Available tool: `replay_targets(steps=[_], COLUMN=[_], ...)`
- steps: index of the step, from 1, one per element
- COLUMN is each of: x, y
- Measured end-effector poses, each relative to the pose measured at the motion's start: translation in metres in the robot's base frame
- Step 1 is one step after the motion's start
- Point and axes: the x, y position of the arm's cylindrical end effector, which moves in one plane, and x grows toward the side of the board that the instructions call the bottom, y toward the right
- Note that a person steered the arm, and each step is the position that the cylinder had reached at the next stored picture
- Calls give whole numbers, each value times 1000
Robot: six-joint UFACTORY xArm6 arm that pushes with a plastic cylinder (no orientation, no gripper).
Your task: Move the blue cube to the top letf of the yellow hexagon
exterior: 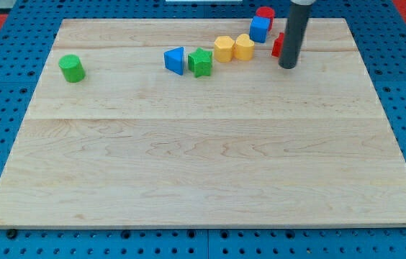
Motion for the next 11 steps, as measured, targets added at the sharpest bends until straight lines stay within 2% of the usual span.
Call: replay_targets(steps=[1,3,4,8,9,11], x=[-20,-75,-93,-105,-103,-103], y=[45,52,34,-106,-125,-126])
